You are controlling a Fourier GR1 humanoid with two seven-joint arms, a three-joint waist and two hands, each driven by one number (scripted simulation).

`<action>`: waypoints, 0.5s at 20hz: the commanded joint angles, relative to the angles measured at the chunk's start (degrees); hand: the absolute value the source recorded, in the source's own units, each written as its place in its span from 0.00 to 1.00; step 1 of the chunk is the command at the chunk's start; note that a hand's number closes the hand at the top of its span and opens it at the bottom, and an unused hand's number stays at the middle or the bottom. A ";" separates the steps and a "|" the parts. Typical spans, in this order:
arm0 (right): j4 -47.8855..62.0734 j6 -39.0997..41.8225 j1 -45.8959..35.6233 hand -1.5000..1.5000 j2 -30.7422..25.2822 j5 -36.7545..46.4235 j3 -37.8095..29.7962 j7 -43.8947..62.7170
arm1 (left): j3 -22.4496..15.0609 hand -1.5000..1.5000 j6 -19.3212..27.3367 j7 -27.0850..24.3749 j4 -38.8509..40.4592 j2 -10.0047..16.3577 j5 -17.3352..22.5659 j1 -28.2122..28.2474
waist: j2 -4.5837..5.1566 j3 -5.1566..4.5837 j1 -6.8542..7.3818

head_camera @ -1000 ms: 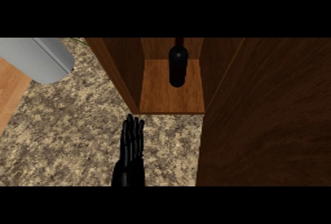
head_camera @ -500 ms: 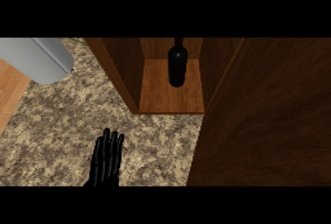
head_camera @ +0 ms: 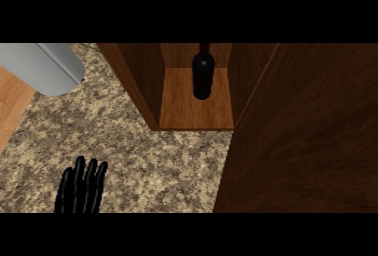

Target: Pick up the wine, place it into the cabinet and close the cabinet

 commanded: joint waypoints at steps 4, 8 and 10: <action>-8.16 0.39 7.65 1.00 1.14 -6.28 8.63 3.50 | 9.04 0.00 -5.45 -1.92 -7.16 6.73 5.14 7.45 | -0.07 0.01 0.27; -8.35 2.16 0.53 1.00 0.66 -0.98 15.50 5.39 | 13.52 0.00 -10.15 -4.34 -4.13 7.72 7.82 9.96 | -0.13 -0.12 0.75; -10.76 0.00 2.45 1.00 2.27 1.41 21.16 6.59 | 17.56 0.00 -11.17 -2.21 -4.69 8.42 11.02 9.39 | -0.17 -0.11 0.09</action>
